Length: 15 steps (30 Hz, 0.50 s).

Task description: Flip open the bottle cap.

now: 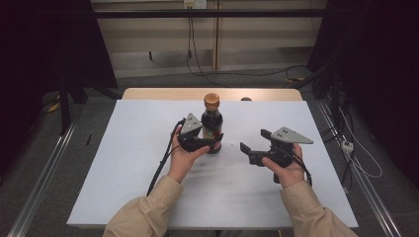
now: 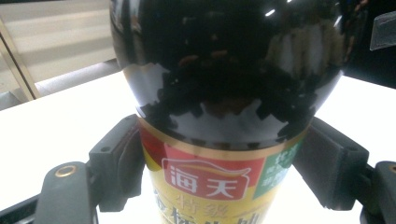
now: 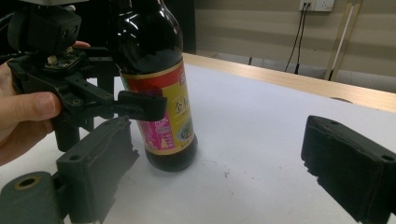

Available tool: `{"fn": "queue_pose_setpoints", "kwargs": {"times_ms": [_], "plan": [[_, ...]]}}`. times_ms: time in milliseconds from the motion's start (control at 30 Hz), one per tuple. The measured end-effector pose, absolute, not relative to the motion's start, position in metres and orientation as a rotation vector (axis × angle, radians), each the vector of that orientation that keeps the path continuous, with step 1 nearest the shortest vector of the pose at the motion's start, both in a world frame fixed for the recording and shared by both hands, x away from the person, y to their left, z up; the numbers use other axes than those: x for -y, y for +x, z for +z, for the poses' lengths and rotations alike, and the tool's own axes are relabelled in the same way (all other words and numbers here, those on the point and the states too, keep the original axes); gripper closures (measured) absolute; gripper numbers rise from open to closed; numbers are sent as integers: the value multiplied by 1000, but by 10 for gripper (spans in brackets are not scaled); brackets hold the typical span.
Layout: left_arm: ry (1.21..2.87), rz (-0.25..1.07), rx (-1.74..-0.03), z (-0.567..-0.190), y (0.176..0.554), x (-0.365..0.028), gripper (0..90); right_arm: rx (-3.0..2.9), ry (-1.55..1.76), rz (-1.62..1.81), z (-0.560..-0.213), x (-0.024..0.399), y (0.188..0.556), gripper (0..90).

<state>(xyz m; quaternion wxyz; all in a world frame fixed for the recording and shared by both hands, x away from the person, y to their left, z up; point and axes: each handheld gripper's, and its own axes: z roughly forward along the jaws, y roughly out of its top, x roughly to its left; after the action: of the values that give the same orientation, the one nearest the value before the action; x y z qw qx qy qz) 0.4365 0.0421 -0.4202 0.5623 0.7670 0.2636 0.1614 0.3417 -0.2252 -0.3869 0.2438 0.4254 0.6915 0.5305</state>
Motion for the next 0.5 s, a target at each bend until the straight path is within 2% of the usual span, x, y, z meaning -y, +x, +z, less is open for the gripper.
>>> {"fn": "queue_pose_setpoints", "kwargs": {"times_ms": [100,233,333,500], "plan": [[1800,382,-622,-422,438,-44,249,-1894,1160,1452,-383,224,345,152],[1798,376,-615,-423,439,-45,271,-1898,1153,1434,-378,223,350,172],[1796,378,-617,-423,439,-44,277,-1893,1150,1441,-374,221,353,249],[1798,384,-612,-423,439,-44,284,-1896,1157,1451,-368,216,359,312]]}}
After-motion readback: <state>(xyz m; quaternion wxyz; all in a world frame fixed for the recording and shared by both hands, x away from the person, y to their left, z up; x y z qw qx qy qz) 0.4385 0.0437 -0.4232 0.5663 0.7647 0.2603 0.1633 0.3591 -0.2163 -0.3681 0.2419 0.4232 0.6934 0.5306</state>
